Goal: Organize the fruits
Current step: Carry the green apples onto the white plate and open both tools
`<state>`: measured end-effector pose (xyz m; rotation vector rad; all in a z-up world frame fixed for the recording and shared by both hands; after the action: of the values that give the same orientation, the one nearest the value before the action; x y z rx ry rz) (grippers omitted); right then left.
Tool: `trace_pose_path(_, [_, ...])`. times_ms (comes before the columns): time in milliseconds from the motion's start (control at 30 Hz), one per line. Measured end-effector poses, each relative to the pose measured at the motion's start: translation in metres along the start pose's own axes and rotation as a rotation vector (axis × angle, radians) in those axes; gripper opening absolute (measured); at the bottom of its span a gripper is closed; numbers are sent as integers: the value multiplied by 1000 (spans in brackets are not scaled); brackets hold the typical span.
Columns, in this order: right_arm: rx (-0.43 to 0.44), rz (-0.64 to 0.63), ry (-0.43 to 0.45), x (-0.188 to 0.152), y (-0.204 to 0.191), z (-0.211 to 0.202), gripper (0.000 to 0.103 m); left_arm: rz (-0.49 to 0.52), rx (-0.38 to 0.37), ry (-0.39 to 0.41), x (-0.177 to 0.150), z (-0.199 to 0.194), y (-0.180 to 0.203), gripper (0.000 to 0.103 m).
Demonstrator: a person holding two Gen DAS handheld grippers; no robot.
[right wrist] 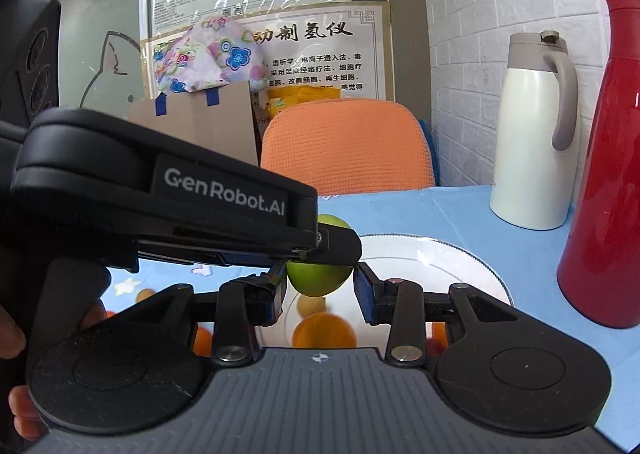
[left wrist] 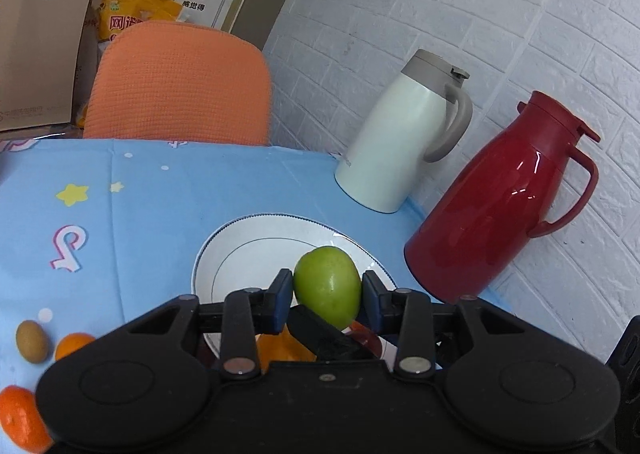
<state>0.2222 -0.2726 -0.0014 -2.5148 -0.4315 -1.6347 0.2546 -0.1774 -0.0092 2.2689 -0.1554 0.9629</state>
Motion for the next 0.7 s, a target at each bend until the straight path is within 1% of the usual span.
trace_pose_path(167, [4, 25, -23, 1, 10, 23, 64, -12, 1, -29, 11, 25, -10, 77])
trace_pose_path(367, [14, 43, -61, -5, 14, 42, 64, -32, 16, -61, 14, 50, -24, 78])
trace_pose_path(567, [18, 58, -92, -10, 17, 55, 64, -37, 25, -86, 13, 67, -34, 78])
trace_pose_path(700, [39, 92, -104, -14, 21, 60, 64, -46, 23, -100, 13, 74, -39, 78])
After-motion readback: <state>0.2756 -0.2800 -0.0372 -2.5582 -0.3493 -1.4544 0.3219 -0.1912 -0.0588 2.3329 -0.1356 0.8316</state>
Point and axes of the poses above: each gripper's, at about its wrist camera, not at the fingertips, and z roughly the way its jaws point, y to its right, x to its top, the point moved 9 cm from there along z, roughly the way its jaws point, and after that the axes turned 9 degrees about -z, right-handed, at the moved point
